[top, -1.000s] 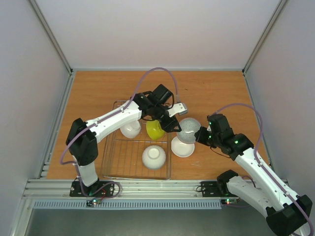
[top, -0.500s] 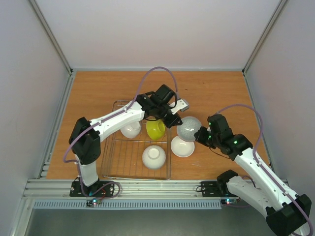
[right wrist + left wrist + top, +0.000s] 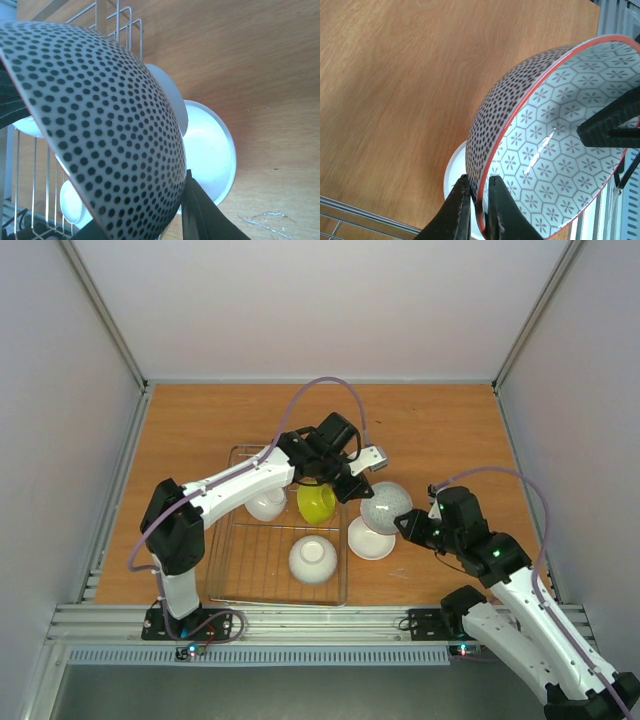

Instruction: Load the bowls into the dish rack

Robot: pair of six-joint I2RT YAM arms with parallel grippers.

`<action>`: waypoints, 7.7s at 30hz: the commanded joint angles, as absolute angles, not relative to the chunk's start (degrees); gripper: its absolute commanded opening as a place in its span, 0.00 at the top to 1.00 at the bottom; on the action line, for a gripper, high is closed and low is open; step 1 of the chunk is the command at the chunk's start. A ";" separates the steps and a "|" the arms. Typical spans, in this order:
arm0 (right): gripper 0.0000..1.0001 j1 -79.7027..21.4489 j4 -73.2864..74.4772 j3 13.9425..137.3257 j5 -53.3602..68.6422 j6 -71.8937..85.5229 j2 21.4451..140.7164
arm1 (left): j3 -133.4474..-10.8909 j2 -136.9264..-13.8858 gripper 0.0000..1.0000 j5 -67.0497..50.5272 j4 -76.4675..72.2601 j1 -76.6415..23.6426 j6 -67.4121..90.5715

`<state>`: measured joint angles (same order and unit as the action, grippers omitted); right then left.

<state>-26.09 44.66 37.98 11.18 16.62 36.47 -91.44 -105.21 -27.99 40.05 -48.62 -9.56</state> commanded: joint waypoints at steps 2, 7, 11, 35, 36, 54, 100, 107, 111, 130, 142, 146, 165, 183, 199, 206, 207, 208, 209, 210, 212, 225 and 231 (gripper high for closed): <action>0.77 -26.45 32.94 40.28 18.29 12.95 32.76 | -90.89 -107.84 0.99 -31.19 45.65 -49.75 -18.01; 0.64 -26.46 32.56 39.46 17.93 12.83 30.07 | -89.96 -107.10 1.00 -33.87 45.36 -49.75 -18.47; 0.48 -26.46 32.48 38.79 17.89 12.59 27.29 | -89.11 -106.43 0.99 -36.28 44.50 -49.75 -18.80; 0.07 -26.44 34.99 32.26 23.51 16.09 13.33 | -87.36 -106.15 0.99 -59.25 40.29 -40.73 -14.94; 0.07 -26.45 33.38 31.62 24.97 16.23 13.44 | -87.53 -106.28 1.00 -59.73 40.41 -40.71 -14.94; 0.03 -26.46 26.33 28.86 31.34 15.52 15.99 | -88.99 -108.66 0.99 -62.65 43.30 -40.68 -16.48; 0.35 -26.46 15.66 25.55 36.56 19.16 22.03 | -89.74 -108.53 0.99 -65.55 44.99 -40.78 -17.34; 0.85 -26.46 16.10 26.34 37.09 18.48 22.70 | -89.84 -108.98 1.00 -65.44 44.90 -40.77 -17.11; 0.99 -26.46 18.86 27.86 36.06 16.96 22.61 | -90.07 -109.24 1.00 -63.34 44.53 -40.78 -16.33; 0.99 -32.04 38.77 46.65 21.60 0.98 41.10 | -80.57 -87.23 0.06 -15.97 28.12 -27.72 -7.30; 0.99 -72.25 46.44 67.15 -18.96 -9.33 71.59 | -64.06 -72.09 0.04 -20.71 24.98 -13.62 -10.53; 0.99 -73.97 45.23 70.44 -20.54 -10.02 79.47 | -62.76 -70.14 0.04 -23.31 24.35 -9.89 -9.68; 0.99 -81.44 43.32 81.79 -26.10 -15.40 90.68 | -60.71 -70.05 0.04 -27.43 22.75 -7.33 -7.61; 0.99 -82.27 39.01 84.61 -22.25 -17.62 99.70 | -59.99 -69.52 0.04 -25.33 22.19 -7.29 -6.94; 0.97 -82.18 43.70 91.80 -31.80 -18.54 111.84 | -59.42 -69.17 0.04 -25.90 21.91 -7.21 -6.85; 0.93 -82.27 45.78 93.35 -35.35 -18.63 115.88 | -59.33 -69.33 0.04 -25.66 21.62 -7.21 -6.86; 0.92 -82.27 45.58 93.39 -35.52 -18.71 116.17 | -59.33 -69.47 0.04 -25.66 21.61 -7.21 -6.86; 0.90 -82.27 45.46 93.46 -35.89 -18.84 116.51 | -59.37 -69.64 0.04 -25.68 21.61 -7.21 -6.86; 0.89 -82.27 45.47 93.58 -36.22 -18.87 116.92 | -59.39 -69.81 0.04 -25.71 21.58 -7.21 -6.86; 0.87 -82.27 45.49 93.74 -36.29 -19.01 117.28 | -59.41 -69.98 0.04 -25.67 21.62 -7.21 -6.86; 0.83 -82.27 45.16 93.86 -36.43 -19.15 117.95 | -59.50 -70.20 0.04 -25.75 21.59 -7.21 -6.79; 0.10 -82.46 41.52 91.55 -30.69 -20.63 116.50 | -59.50 -70.32 0.04 -26.19 21.86 -7.21 -6.91; 0.02 -82.53 40.28 90.61 -28.04 -21.16 115.35 | -59.50 -70.06 0.04 -26.30 21.92 -7.21 -6.99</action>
